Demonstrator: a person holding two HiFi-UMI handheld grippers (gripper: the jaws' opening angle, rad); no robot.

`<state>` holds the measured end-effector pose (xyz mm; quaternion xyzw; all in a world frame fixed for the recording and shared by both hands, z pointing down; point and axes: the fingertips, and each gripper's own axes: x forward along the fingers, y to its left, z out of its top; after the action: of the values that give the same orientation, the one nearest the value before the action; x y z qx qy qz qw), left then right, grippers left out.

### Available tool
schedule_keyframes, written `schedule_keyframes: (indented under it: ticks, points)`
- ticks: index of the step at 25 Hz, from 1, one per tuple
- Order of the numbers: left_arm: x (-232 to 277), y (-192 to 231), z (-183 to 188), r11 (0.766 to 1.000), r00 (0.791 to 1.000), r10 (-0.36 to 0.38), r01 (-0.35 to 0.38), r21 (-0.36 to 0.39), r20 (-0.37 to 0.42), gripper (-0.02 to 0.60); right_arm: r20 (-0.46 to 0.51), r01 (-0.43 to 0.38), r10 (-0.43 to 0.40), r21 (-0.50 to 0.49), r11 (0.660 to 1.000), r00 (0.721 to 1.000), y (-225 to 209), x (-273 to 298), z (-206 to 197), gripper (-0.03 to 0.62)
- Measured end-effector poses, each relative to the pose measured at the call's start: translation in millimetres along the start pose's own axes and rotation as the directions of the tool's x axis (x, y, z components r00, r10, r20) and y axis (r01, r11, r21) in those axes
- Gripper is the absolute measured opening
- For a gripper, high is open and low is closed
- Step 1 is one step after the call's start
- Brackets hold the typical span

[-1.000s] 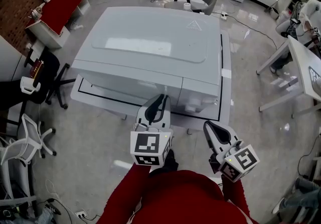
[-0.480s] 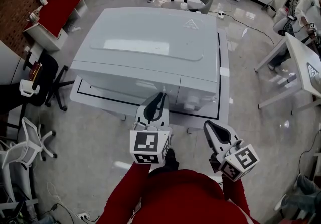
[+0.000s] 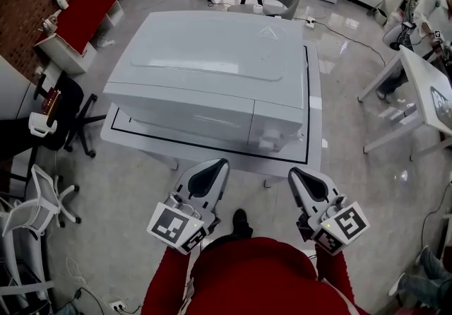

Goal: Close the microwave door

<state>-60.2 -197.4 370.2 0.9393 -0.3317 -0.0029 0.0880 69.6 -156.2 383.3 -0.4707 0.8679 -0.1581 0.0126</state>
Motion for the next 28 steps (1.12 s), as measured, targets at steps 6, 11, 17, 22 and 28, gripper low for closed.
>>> schedule_keyframes:
  ticks: [6, 11, 17, 22, 28]
  points:
    - [-45.9, -5.8, -0.7, 0.999, 0.999, 0.028, -0.027, 0.03, -0.028, 0.011, 0.064, -0.036, 0.038, -0.021, 0.999, 0.997, 11.0, -12.6, 11.6, 0.015]
    - [-59.9, -12.8, -1.3, 0.997, 0.999, 0.034, -0.032, 0.065, -0.038, 0.011, 0.118, -0.062, 0.063, -0.009, 0.998, 0.991, 21.0, -16.6, 22.1, 0.014]
    - [-64.4, -18.4, -2.3, 0.997, 0.999, 0.035, -0.033, 0.066, -0.033, 0.011, 0.106, -0.048, 0.061, -0.127, 0.991, 0.992, 24.8, -20.4, 18.7, 0.014]
    - [-67.7, -17.4, -1.4, 0.997, 0.999, 0.04, -0.038, 0.059, -0.021, 0.011, 0.115, -0.043, 0.058, -0.128, 0.991, 0.992, 27.0, -20.5, 18.7, 0.012]
    - [-72.3, -18.1, -4.6, 0.998, 0.999, 0.039, -0.039, 0.045, -0.016, 0.011, 0.125, -0.05, 0.066, -0.124, 0.991, 0.99, 30.8, -21.1, 17.6, 0.012]
